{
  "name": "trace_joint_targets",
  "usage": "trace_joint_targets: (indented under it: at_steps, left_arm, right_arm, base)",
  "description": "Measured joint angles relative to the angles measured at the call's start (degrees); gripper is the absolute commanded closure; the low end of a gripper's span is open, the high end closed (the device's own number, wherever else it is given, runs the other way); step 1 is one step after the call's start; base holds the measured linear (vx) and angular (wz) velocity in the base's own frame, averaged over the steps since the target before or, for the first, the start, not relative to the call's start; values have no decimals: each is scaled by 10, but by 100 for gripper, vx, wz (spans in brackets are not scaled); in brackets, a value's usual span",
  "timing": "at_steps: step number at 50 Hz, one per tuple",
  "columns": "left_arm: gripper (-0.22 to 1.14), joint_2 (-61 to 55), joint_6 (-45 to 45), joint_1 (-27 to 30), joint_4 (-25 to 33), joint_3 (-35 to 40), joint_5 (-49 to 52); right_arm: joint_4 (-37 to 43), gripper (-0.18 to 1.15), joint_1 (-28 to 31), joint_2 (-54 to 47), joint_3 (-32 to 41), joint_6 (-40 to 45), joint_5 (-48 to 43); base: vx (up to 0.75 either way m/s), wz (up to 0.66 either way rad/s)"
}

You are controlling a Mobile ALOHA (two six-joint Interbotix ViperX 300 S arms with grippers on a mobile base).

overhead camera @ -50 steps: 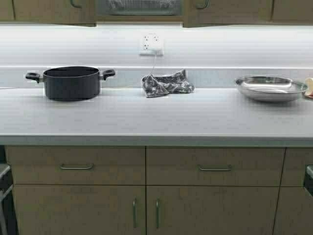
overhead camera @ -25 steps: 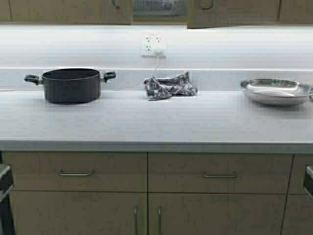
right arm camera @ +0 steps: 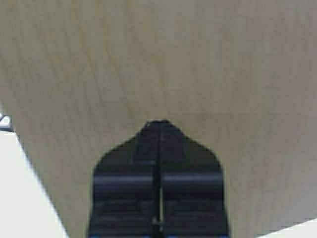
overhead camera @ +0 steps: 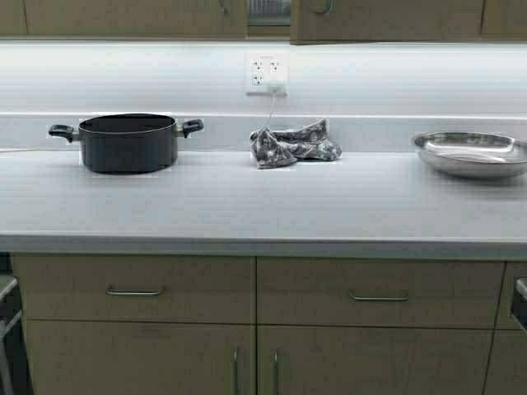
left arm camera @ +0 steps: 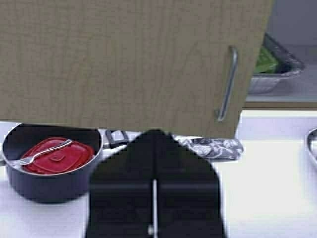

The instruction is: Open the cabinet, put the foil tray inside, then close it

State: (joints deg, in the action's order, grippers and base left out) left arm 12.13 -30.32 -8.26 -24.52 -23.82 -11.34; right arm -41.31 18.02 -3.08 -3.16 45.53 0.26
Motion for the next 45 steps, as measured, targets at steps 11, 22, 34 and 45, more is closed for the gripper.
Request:
trace_joint_targets:
  at_steps: [11,22,34,45]
  left_arm:
    - [87,-4,-1,-4,0,-9,0]
    - [87,-10,-7,-3,4,-39,-11]
    - [87,-11,-5,-1,5,-66,-35]
    - [87,-11,-4,-3,6,-83,-49]
  right_arm:
    - [-3,90,-2,80,-75,-6,22]
    - [-3,90,2,150,-176,-6,15]
    - [-2,90,4,175,-238,-3,11]
    - [-3,90,21,189,-264,2,10]
  base:
    - [7,5]
    - [9,6]
    - [13,2]
    - [11,-3]
